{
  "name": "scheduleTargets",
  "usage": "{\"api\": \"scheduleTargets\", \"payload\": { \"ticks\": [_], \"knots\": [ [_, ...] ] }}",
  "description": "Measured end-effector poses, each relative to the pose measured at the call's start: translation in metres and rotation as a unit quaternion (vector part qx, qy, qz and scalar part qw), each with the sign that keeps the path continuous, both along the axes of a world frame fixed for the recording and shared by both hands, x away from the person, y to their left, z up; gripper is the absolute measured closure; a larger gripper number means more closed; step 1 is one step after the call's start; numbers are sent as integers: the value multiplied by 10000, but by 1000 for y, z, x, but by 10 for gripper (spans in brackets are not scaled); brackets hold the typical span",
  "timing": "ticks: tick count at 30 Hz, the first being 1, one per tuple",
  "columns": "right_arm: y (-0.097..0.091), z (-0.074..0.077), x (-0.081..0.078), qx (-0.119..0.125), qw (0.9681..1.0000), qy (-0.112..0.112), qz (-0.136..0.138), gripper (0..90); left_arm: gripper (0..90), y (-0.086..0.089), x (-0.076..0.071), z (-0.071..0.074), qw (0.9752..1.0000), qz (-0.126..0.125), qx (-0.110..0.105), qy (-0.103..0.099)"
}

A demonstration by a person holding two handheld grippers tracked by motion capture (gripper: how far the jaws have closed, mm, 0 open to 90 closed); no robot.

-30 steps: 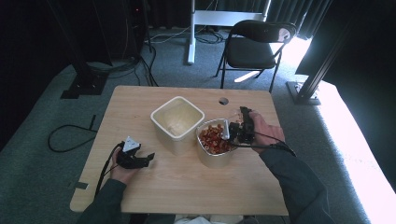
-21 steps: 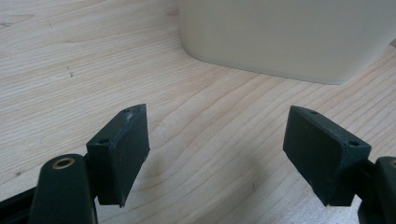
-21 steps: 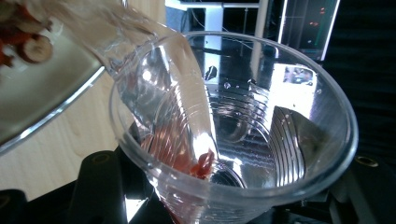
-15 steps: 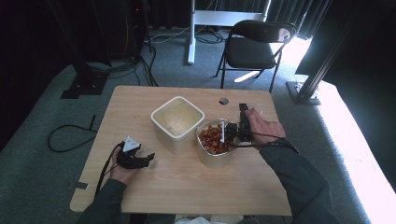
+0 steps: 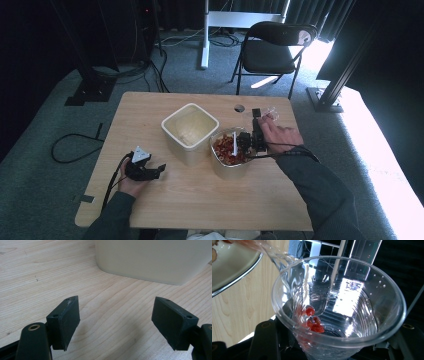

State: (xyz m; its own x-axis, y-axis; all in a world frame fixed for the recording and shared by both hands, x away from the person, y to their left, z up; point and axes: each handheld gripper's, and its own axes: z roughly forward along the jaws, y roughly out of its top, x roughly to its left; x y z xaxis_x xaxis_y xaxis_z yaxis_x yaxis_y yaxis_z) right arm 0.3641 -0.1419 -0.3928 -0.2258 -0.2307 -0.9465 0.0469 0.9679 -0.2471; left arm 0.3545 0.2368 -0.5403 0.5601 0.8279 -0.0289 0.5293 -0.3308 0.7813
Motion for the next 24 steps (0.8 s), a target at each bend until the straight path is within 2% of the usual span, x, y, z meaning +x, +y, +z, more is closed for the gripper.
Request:
{"api": "scheduleTargets", "payload": {
  "ticks": [15, 21, 24],
  "knots": [
    [13, -4, -5, -512, 9984, -167, 185, 364, 232, 0, 0, 0, 10000, -3, -5, 2],
    [18, -11, -9, -832, 9958, -270, 259, 364, 232, 0, 0, 0, 10000, -6, -1, 2],
    [22, -11, -13, -850, 9953, -274, 378, 364, 232, -1, 0, 0, 10000, -6, -2, 1]
  ]
}}
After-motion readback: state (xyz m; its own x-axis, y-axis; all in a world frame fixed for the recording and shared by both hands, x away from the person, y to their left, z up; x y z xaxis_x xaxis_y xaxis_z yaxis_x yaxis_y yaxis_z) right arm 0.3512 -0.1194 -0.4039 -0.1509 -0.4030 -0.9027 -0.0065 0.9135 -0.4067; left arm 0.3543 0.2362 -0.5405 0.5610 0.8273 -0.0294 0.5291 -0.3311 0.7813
